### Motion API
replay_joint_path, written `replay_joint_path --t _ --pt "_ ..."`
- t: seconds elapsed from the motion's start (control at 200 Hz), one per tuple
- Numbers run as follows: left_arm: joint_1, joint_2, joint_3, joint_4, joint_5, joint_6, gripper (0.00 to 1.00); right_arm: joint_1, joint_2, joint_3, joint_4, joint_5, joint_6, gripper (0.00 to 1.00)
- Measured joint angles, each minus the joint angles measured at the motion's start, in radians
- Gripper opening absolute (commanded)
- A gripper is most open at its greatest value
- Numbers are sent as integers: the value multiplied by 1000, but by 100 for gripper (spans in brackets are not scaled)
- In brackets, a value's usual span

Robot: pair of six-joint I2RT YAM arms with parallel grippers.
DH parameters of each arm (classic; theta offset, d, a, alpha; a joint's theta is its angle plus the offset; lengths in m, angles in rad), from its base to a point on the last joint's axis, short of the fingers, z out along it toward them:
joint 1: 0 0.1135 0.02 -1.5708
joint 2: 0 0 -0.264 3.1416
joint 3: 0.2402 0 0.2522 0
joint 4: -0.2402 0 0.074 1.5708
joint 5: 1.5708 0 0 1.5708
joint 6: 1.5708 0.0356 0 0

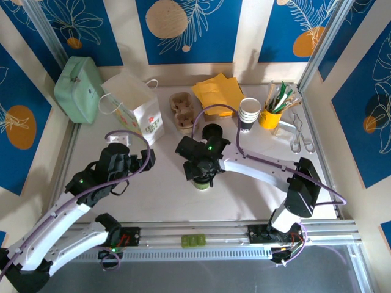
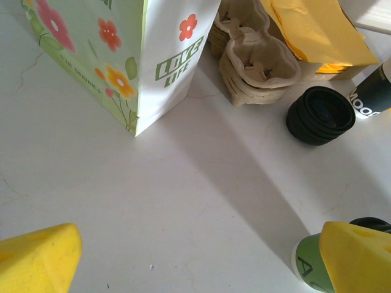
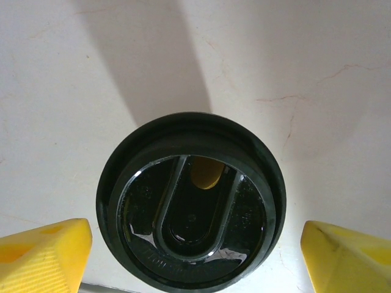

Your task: Pack the takeout coffee

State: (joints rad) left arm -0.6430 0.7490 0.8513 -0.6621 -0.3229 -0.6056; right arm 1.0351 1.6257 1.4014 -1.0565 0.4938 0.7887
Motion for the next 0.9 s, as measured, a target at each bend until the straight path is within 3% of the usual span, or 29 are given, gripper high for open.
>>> replay_joint_path --t 0.19,0.9 --pt "2 0 0 2 0 0 99 0 9 4 1 -4 -3 79" --pt "5 21 0 28 8 0 99 -8 29 8 -8 -25 -5 78"
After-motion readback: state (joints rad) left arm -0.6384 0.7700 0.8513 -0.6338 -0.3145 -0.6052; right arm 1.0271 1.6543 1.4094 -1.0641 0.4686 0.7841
